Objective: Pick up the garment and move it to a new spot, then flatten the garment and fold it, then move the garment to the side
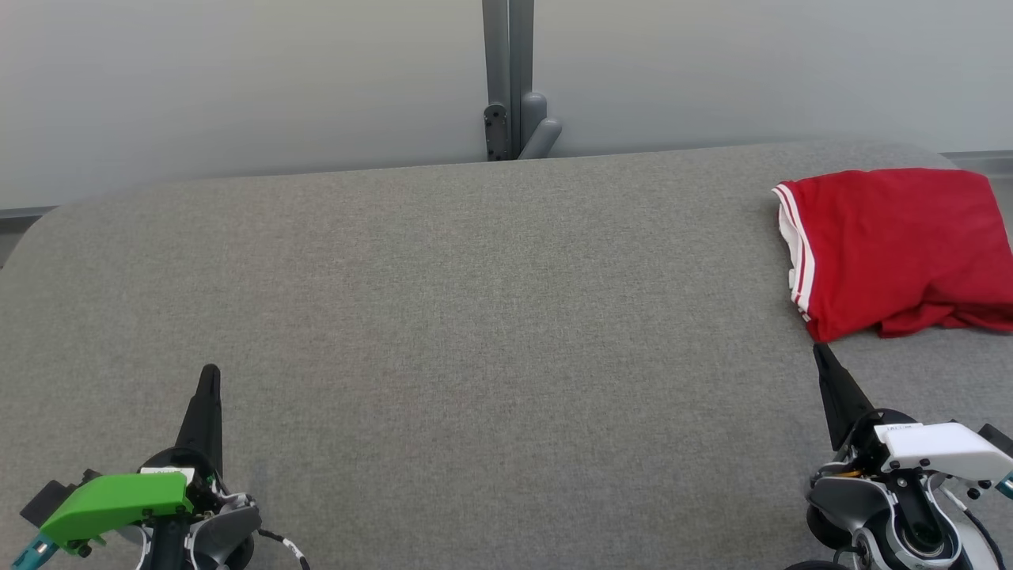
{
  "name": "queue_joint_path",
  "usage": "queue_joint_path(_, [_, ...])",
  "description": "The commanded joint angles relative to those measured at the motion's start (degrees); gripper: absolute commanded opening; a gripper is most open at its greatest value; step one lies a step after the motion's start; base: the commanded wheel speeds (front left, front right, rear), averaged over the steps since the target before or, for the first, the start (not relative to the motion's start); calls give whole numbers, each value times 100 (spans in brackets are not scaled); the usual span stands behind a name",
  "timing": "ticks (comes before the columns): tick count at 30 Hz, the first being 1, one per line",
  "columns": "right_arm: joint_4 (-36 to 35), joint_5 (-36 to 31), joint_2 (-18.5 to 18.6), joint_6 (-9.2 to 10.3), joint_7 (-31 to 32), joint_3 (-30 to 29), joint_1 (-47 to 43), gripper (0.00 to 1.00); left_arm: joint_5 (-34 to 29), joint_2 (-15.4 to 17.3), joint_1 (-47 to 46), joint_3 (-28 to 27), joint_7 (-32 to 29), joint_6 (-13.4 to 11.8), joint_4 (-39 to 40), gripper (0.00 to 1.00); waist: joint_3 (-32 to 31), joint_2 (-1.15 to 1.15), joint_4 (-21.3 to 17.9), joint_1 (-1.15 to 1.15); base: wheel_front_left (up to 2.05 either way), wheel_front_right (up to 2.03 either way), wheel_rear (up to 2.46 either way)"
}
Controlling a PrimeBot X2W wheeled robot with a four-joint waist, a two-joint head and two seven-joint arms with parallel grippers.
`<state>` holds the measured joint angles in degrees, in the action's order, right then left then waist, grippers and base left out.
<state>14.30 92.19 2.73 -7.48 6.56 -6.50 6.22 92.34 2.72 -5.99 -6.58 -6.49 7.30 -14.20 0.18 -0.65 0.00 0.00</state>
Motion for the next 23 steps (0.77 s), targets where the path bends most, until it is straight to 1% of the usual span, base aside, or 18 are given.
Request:
queue_joint_path(1, [6,39,28,-2,22,6,64,0,15,29,-70,-12,-19,37,17,0,0,65,0,0,0,0,0])
queue_joint_path(23, [6,39,29,-2,22,7,63,0,15,29,-70,-12,-19,37,18,0,0,65,0,0,0,0,0])
